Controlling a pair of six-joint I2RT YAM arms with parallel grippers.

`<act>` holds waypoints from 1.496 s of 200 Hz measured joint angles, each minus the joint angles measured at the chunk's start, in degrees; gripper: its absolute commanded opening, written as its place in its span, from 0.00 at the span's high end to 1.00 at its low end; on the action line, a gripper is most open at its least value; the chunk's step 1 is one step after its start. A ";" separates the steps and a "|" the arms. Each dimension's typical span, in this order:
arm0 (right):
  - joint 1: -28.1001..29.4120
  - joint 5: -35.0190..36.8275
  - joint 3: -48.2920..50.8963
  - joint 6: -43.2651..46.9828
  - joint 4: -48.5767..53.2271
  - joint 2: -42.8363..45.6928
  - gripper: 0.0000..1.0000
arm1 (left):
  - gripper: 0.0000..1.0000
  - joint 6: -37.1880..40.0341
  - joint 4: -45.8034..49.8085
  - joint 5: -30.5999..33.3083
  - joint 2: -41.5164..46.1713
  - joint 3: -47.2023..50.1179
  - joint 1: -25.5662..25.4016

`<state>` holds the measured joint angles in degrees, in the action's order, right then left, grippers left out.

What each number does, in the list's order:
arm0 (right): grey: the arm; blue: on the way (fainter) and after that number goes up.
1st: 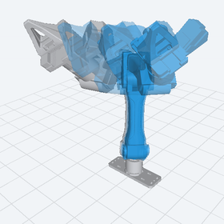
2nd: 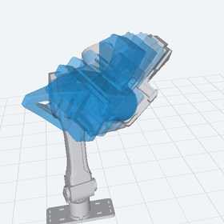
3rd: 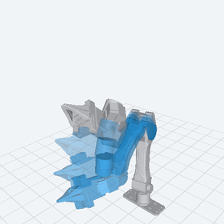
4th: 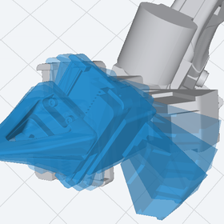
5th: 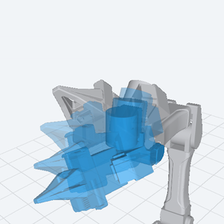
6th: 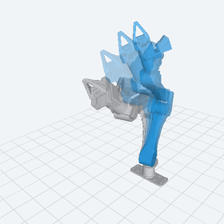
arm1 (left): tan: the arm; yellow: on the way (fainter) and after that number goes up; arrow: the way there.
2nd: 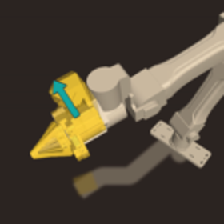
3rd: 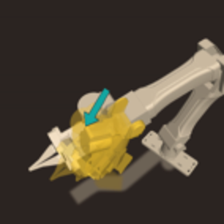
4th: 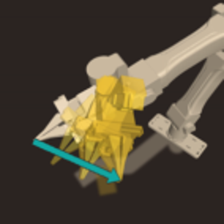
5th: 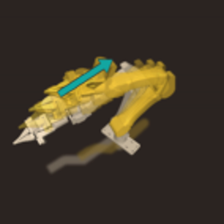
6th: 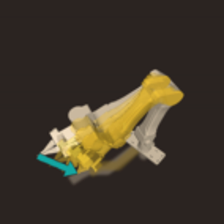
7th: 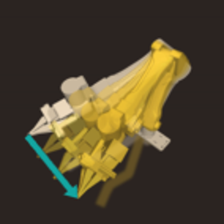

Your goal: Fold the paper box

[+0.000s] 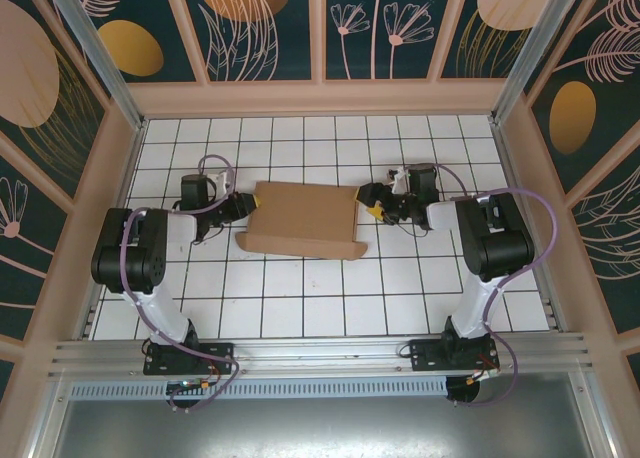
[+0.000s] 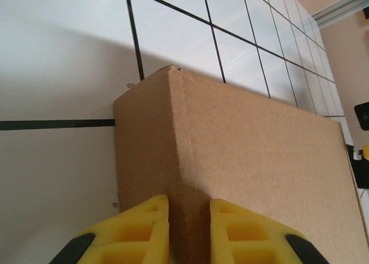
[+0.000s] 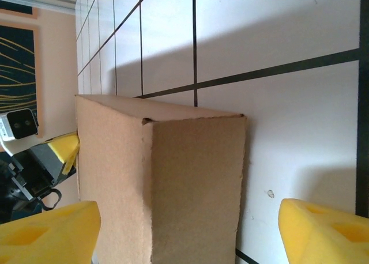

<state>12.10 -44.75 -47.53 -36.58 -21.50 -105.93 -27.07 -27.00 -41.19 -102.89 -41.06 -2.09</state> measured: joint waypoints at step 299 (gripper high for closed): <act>2.56 -8.72 4.13 -17.94 -17.68 -0.90 0.46 | 0.42 33.05 11.87 27.19 33.11 2.58 -24.83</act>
<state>14.66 -53.47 -43.40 -54.52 -39.18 -106.83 5.98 -15.14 -14.00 -69.78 -38.48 -26.92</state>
